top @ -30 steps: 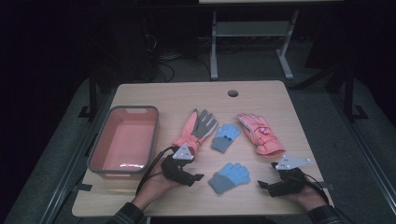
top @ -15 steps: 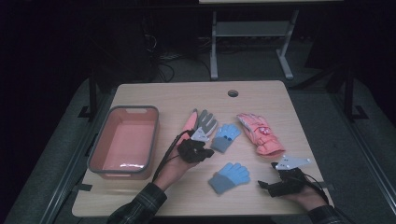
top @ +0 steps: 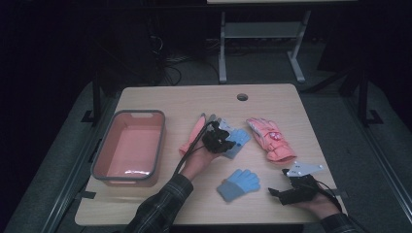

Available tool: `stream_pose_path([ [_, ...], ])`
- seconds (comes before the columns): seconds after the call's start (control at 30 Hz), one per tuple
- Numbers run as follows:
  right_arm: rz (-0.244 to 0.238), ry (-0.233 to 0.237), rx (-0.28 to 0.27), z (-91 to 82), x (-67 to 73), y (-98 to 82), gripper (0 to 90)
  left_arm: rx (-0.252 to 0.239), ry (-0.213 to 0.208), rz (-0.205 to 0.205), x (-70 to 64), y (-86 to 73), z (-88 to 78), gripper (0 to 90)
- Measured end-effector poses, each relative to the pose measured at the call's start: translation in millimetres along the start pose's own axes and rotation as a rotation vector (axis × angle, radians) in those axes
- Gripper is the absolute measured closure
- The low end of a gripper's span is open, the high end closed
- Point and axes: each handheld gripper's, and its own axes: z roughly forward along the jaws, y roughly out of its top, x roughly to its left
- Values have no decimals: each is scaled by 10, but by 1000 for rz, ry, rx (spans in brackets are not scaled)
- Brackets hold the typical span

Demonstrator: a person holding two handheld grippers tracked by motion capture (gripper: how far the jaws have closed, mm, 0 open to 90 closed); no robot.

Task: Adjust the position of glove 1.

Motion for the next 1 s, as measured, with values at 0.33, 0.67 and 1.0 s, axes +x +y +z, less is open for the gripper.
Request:
stream_pose_path([
  [0.33,5,1,2,4,1,6,96,98,31,-1,-27,28,214,896],
  [0.67,3,1,4,4,-1,6,96,143,22,22,-144,-55,106,896],
  [1.0,1,1,5,3,-2,7,96,145,-1,14,-238,-298,-120,896],
])
